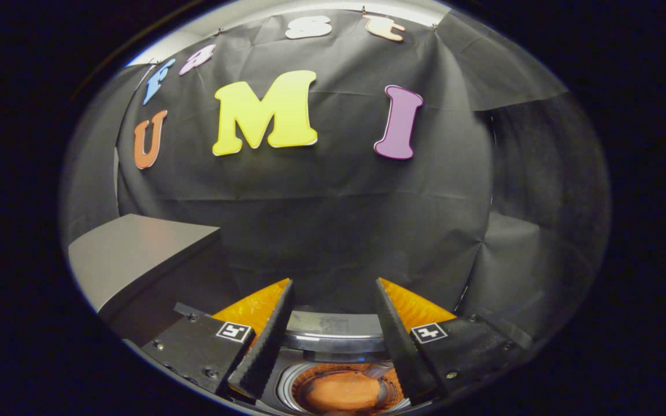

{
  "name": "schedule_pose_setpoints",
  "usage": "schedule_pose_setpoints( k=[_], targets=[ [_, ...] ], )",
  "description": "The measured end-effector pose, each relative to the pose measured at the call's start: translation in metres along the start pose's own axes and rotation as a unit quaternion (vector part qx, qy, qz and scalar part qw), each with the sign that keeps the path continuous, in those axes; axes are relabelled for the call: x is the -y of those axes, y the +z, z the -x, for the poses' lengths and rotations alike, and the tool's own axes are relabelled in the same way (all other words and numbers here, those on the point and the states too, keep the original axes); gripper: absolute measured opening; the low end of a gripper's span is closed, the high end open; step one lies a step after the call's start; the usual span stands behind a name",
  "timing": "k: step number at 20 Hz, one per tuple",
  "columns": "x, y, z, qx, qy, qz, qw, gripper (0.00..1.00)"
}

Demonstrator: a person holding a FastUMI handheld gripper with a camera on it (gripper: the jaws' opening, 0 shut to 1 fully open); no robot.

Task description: Put the clothes into the washing machine and then close the washing machine lid.

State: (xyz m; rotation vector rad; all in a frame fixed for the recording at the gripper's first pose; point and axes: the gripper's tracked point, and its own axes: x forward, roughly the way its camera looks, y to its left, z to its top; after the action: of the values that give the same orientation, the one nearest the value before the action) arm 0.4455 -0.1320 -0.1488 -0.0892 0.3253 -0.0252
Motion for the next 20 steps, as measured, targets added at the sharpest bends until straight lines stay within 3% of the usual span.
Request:
schedule_pose_setpoints(
  k=[9, 15, 17, 20],
  targets=[
    [0.008, -0.024, -0.013, -0.058, 0.000, 0.000, 0.998, 0.86],
    [0.007, -0.009, 0.003, -0.036, 0.005, 0.030, 0.999, 0.86],
    [0.001, 0.008, 0.028, -0.013, 0.002, 0.029, 0.999, 0.86],
    [-0.018, 0.037, 0.107, 0.010, -0.011, 0.029, 0.999, 0.87]
  ],
)
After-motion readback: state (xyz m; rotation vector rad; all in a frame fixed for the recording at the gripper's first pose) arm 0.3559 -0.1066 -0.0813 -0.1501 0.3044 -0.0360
